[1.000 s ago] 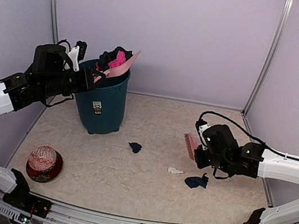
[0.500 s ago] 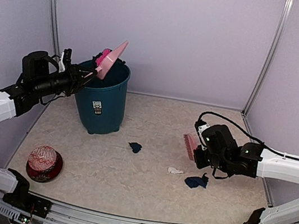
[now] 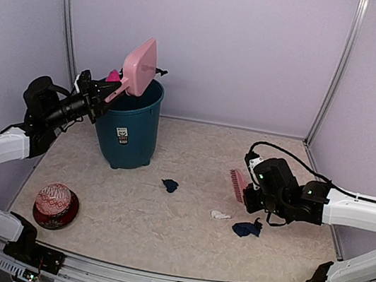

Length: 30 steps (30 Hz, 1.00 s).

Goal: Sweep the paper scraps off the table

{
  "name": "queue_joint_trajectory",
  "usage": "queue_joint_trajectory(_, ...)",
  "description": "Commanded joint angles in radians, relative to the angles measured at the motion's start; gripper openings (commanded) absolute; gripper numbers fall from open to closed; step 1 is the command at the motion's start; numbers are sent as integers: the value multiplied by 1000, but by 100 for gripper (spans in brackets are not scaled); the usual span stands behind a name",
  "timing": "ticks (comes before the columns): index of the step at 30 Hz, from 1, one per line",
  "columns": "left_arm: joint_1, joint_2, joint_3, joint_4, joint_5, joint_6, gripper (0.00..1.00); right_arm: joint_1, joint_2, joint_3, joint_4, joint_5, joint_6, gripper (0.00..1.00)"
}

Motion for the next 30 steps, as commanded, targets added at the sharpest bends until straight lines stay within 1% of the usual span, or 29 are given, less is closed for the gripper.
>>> queue_joint_trajectory(1, 7, -35, -49, 175, -63, -158, 0, -11, -6, -15, 42, -4, 16, 0)
queue_joint_trajectory(5, 10, -14, -69, 244, -101, -229, 0, -10, -1, -4, 50, -17, 17, 0)
queue_joint_trajectory(13, 19, 56, -63, 351, -142, -321, 0, -10, -23, 12, 67, -58, 21, 0)
queue_joint_trajectory(17, 19, 86, -35, 355, -134, -322, 0, -10, -37, 18, 78, -88, 29, 0)
queue_joint_trajectory(23, 19, 73, 2, 317, -87, -272, 0, -10, -80, 28, 138, -218, 28, 0)
queue_joint_trajectory(30, 23, -28, 53, 140, -72, -132, 0, -10, -130, 27, 278, -457, -12, 0)
